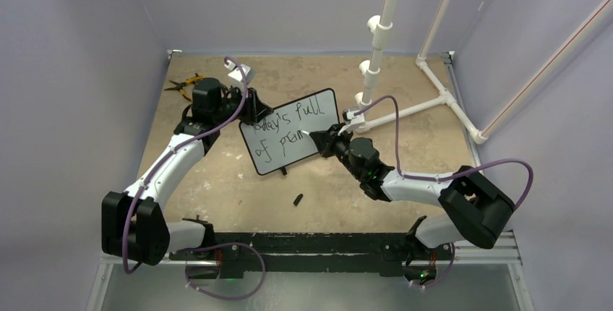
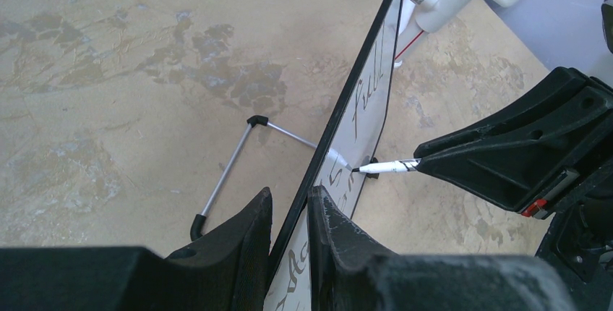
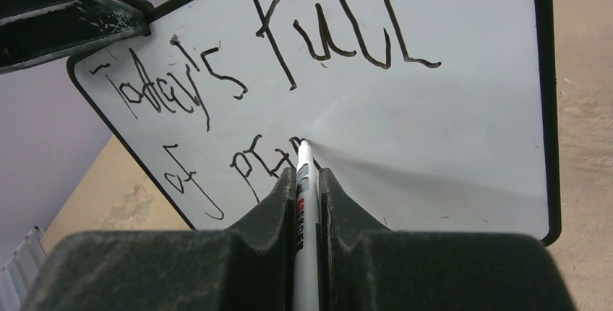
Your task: Write a sentence on the whiteboard
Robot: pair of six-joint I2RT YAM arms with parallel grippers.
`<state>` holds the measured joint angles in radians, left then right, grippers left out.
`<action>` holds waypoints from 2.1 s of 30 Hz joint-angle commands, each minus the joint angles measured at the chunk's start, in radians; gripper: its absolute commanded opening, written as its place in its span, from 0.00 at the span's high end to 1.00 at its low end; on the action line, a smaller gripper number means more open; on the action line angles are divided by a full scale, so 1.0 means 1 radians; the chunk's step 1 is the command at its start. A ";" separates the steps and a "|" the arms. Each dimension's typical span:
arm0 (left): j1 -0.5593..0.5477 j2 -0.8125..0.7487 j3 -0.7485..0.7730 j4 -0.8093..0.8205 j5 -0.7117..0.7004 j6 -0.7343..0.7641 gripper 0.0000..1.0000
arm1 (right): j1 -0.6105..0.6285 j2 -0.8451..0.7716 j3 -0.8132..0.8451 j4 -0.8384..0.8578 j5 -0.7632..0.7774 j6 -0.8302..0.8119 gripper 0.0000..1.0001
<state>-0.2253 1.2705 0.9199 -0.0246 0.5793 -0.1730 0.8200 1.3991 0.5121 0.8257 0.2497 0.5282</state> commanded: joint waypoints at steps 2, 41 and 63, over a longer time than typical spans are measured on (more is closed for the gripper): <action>-0.016 0.025 -0.018 -0.051 -0.017 -0.013 0.78 | -0.016 -0.029 0.025 0.027 0.079 -0.017 1.00; -0.018 0.024 -0.021 -0.051 -0.016 -0.014 0.78 | -0.024 -0.123 -0.062 -0.061 0.004 0.008 1.00; -0.025 0.027 -0.020 -0.051 -0.018 -0.013 0.78 | -0.070 -0.094 -0.010 -0.003 -0.029 -0.054 1.00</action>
<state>-0.2317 1.2705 0.9195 -0.0238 0.5793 -0.1730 0.7559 1.3025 0.4572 0.7582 0.2356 0.4965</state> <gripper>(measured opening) 0.219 0.129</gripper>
